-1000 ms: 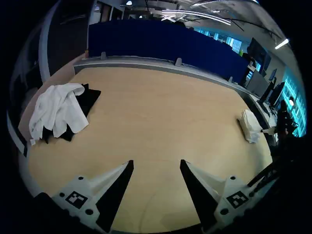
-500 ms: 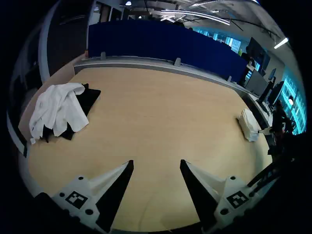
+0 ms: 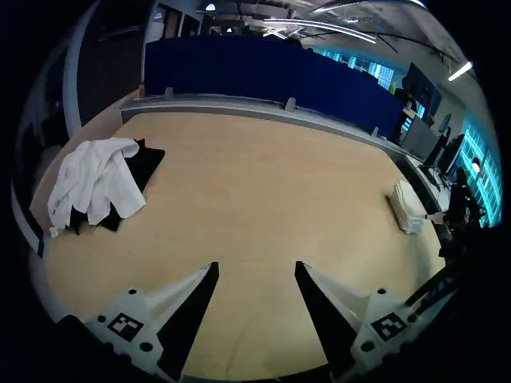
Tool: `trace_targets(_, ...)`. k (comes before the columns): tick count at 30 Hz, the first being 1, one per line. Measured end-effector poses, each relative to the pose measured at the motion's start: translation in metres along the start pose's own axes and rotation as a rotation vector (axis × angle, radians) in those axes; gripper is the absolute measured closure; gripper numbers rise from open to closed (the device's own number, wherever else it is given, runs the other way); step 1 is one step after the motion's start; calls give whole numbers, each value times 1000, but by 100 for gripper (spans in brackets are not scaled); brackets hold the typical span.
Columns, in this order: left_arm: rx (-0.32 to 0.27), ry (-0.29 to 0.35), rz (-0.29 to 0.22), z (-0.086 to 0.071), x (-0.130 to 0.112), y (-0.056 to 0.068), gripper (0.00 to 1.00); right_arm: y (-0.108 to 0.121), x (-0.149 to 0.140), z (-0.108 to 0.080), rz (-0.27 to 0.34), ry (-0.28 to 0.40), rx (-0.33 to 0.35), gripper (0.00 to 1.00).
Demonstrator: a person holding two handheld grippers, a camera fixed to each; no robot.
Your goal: Fold towel
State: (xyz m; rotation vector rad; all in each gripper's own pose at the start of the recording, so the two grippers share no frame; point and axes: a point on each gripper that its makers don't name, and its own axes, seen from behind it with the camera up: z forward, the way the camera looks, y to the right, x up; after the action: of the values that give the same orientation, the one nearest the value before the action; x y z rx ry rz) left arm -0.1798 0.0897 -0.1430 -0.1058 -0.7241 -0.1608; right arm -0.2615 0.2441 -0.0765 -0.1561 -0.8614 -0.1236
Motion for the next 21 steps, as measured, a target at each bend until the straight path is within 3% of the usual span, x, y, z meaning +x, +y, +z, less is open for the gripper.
trace_targets(3,-3,1,-1,0,0,0,12,2,2,-4,9,14,-13,19)
trace_targets(7,-7,3,-1,-2,0,0,12,3,8,-8,18,35,-20,4)
trace_targets(14,-14,9,-1,-1,2,0,12,-2,19,-14,24,65,-11,0)
trace_targets(21,-15,21,-9,0,5,-3,12,-29,42,-23,42,134,56,0)
